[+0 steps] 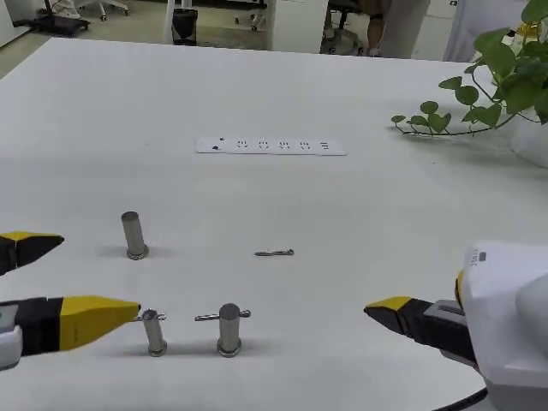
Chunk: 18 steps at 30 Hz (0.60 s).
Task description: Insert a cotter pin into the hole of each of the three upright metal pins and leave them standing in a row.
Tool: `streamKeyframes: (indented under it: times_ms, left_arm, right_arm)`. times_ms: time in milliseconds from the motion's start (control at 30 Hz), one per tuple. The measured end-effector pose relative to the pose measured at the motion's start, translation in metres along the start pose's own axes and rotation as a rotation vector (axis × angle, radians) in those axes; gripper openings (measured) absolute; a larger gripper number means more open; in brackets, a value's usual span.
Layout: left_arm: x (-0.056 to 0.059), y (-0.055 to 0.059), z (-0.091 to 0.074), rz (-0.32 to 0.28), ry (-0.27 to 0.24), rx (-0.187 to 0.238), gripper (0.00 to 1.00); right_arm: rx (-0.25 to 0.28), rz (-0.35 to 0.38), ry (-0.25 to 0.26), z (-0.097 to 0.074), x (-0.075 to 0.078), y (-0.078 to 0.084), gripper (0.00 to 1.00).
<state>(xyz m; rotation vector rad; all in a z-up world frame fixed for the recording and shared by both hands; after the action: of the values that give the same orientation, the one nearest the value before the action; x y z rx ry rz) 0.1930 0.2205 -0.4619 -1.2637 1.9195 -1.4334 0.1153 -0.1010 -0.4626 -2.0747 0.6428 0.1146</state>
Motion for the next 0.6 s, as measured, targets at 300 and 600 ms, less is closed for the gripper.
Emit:
streamKeyframes:
  times_ms: [300,600]
  left_arm:
    - [-0.017,-0.002,0.029,0.059,-0.084,-0.033,0.54]
    - [-0.028,0.004,0.061,0.112,-0.118,-0.096,0.49]
  right_arm:
    - [-0.007,0.021,0.014,-0.005,-0.002,0.004,0.98]
    - [-0.001,0.059,0.027,-0.007,-0.008,0.012,0.98]
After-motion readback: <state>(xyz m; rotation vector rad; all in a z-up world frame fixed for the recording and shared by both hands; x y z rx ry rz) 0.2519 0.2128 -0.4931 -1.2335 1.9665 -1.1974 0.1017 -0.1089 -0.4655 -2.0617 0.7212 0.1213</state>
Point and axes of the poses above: the centre of the closed fingertips' face, and the gripper's own axes: z roughly forward along the fingers, x roughly to its right, y roughly out of its underside, the point moved 10 cm from there along -z, roughly backward along the fingers, and after that the axes turned 14 degrees about -y, right-handed, at the moved point
